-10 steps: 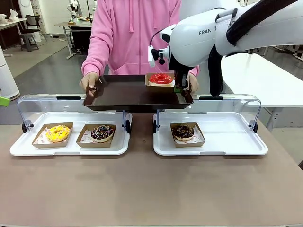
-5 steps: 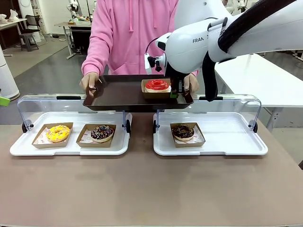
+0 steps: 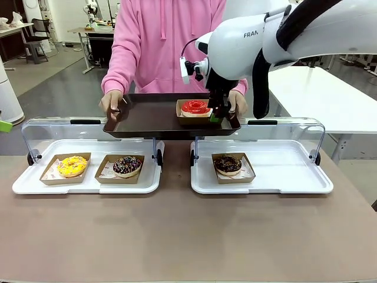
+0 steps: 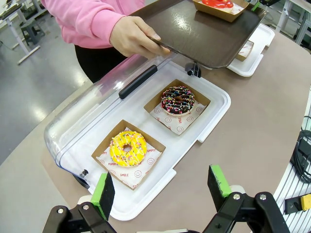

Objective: Provide the desired donut to the person.
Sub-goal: Place the picked Paper togo box onto the Handle tray extended by the person.

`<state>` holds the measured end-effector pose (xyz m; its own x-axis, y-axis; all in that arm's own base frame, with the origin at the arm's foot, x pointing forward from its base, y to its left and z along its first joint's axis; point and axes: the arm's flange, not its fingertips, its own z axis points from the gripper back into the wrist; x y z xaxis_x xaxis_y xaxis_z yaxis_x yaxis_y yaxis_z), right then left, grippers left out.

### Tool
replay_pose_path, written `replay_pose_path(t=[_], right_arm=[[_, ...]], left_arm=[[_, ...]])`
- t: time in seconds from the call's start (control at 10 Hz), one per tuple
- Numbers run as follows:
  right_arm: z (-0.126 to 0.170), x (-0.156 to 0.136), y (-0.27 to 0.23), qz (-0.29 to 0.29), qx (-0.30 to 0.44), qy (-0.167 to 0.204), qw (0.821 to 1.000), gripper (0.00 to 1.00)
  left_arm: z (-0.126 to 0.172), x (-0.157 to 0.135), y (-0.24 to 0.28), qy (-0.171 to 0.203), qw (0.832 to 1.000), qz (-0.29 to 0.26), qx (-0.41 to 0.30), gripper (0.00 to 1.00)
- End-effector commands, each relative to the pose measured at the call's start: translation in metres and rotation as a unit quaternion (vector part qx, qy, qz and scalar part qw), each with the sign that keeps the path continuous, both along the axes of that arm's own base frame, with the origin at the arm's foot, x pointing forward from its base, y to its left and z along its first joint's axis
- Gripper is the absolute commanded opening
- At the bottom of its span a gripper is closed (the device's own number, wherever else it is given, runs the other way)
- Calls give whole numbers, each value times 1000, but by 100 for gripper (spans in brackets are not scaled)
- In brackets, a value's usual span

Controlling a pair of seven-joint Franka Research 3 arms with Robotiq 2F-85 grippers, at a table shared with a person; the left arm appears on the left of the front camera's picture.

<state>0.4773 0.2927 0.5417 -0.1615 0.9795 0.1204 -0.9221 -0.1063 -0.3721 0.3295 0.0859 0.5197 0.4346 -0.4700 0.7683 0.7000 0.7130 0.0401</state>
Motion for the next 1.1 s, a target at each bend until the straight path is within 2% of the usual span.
replay_pose_path(t=[0.0, 0.1, 0.3, 0.5, 0.7, 0.8, 0.9, 1.0], right_arm=[[3, 0, -14, 13, 15, 10, 1000, 97], [3, 1, -15, 9, 12, 6, 1000, 100], [5, 0, -16, 28, 30, 29, 999, 100], [8, 2, -16, 28, 31, 33, 999, 100], [6, 3, -21, 20, 37, 38, 998, 100], [5, 0, -22, 2, 26, 56, 998, 100], [3, 1, -11, 12, 24, 27, 999, 100], [3, 1, -11, 12, 24, 27, 999, 100]], left_arm=[[0, 0, 1, 0, 1000, 1, -5, 100], [0, 0, 1, 0, 1000, 1, -5, 100], [0, 0, 1, 0, 1000, 1, -5, 100], [0, 0, 1, 0, 1000, 1, -5, 100], [0, 0, 1, 0, 1000, 1, -5, 100], [0, 0, 1, 0, 1000, 1, -5, 100], [0, 0, 1, 0, 1000, 1, -5, 100], [0, 0, 1, 0, 1000, 1, -5, 100]])
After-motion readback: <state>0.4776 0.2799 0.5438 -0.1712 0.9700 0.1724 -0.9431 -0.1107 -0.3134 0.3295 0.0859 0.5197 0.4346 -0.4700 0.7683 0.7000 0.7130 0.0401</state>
